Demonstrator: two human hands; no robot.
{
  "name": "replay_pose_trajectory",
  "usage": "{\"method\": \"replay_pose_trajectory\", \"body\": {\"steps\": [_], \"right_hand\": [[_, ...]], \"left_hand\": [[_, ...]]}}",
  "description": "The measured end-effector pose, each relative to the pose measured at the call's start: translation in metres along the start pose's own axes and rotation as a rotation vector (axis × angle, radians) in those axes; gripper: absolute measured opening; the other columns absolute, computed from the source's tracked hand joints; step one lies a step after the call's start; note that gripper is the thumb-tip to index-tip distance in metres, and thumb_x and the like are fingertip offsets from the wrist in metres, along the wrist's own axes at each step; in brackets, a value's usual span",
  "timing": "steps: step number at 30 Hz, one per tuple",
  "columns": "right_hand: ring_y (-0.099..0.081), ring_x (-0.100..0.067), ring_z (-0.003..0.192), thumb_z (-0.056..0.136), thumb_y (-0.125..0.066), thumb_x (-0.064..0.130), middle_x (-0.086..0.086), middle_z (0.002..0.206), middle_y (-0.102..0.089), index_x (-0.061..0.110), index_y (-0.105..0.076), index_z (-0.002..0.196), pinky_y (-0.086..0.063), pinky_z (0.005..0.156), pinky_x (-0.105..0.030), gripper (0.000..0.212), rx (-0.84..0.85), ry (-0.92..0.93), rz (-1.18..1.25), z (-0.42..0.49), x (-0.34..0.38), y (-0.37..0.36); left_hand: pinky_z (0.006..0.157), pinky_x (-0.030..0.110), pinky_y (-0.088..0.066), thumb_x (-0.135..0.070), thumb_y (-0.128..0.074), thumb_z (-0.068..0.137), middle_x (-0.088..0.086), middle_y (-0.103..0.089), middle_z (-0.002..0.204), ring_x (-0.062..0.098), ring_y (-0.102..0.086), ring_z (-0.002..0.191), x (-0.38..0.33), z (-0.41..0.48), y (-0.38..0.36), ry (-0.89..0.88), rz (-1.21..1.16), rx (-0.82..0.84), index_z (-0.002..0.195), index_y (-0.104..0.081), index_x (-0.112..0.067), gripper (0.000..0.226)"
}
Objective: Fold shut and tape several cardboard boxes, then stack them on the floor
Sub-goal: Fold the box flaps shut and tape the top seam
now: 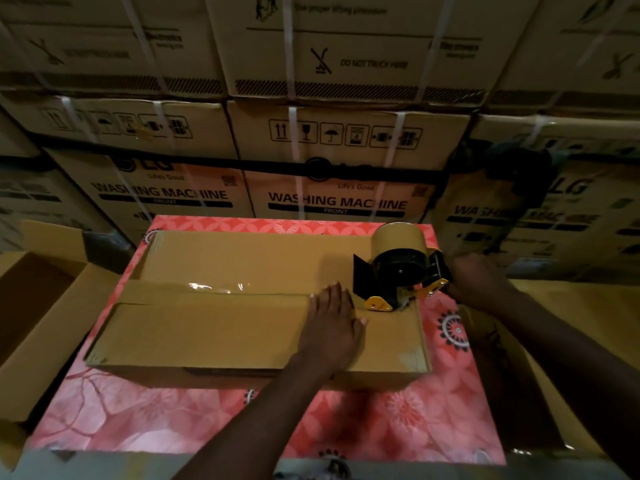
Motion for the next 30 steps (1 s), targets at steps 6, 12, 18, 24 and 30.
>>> {"method": "replay_pose_trajectory", "body": {"steps": [6, 12, 18, 24, 30], "right_hand": [[-0.065, -0.028, 0.057, 0.078, -0.082, 0.016, -0.006, 0.066, -0.068, 0.014, -0.068, 0.087, -0.023, 0.048, -0.021, 0.017, -0.059, 0.04, 0.009, -0.002, -0.006, -0.007], [-0.066, -0.026, 0.067, 0.086, -0.075, 0.027, -0.005, 0.076, -0.069, 0.014, -0.066, 0.09, -0.046, 0.056, -0.031, 0.017, 0.005, 0.036, 0.031, -0.005, -0.025, 0.002], [-0.064, -0.024, 0.07, 0.083, -0.08, 0.021, -0.007, 0.084, -0.071, 0.011, -0.07, 0.1, -0.032, 0.057, -0.025, 0.022, 0.008, -0.014, -0.024, -0.024, -0.072, 0.028], [-0.056, -0.013, 0.068, 0.088, -0.076, 0.026, -0.005, 0.091, -0.072, 0.015, -0.068, 0.105, -0.034, 0.056, -0.021, 0.022, 0.091, -0.143, -0.016, -0.029, -0.081, 0.009], [-0.054, -0.013, 0.072, 0.088, -0.076, 0.023, -0.007, 0.092, -0.072, 0.012, -0.068, 0.105, -0.031, 0.055, -0.018, 0.021, 0.096, -0.153, 0.088, -0.032, -0.08, 0.004]], "left_hand": [[0.125, 0.047, 0.006, -0.056, -0.01, 0.1, 0.011, 0.004, 0.169, 0.025, 0.004, 0.156, -0.006, 0.0, -0.005, -0.007, -0.018, -0.006, 0.161, -0.004, -0.008, 0.078], [0.125, 0.05, 0.005, -0.057, -0.013, 0.104, 0.007, 0.007, 0.17, 0.021, 0.006, 0.156, -0.005, 0.001, -0.006, 0.012, -0.006, 0.011, 0.162, -0.002, -0.009, 0.076], [0.125, 0.052, 0.002, -0.061, 0.0, 0.094, 0.007, 0.002, 0.17, 0.022, 0.004, 0.156, -0.004, 0.001, -0.01, 0.006, 0.031, -0.011, 0.162, -0.007, -0.01, 0.085], [0.124, 0.051, 0.002, -0.06, 0.009, 0.083, 0.014, -0.003, 0.169, 0.027, 0.0, 0.156, -0.018, 0.002, -0.006, 0.058, 0.004, -0.066, 0.161, -0.011, -0.005, 0.098], [0.123, 0.046, 0.013, -0.066, -0.017, 0.1, 0.019, 0.006, 0.168, 0.03, 0.008, 0.156, -0.081, 0.024, -0.01, -0.118, 0.0, 0.02, 0.16, -0.004, -0.001, 0.089]]}}
Point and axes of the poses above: each hand's wrist, its own z-axis towards the middle knuckle, its own y-axis out of the back of the hand, x = y × z, the point moved 1 cm from there along z, towards the middle knuckle
